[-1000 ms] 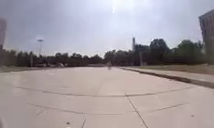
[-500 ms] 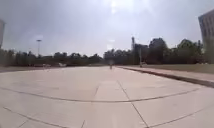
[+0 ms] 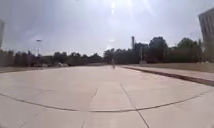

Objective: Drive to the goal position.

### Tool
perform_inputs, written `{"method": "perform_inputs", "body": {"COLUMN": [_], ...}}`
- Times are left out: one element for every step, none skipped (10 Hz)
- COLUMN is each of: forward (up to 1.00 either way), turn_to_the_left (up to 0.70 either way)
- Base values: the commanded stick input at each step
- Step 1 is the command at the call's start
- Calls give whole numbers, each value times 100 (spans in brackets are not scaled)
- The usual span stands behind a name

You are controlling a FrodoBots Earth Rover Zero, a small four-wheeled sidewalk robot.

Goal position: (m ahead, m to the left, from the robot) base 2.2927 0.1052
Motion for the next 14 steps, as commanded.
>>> {"method": "perform_inputs", "body": {"forward": [39,13,0,0,0,0,0,0,0,0,0,9,37,65], "turn_to_the_left": [1,0,0,0,0,0,0,0,0,0,0,0,1,2]}}
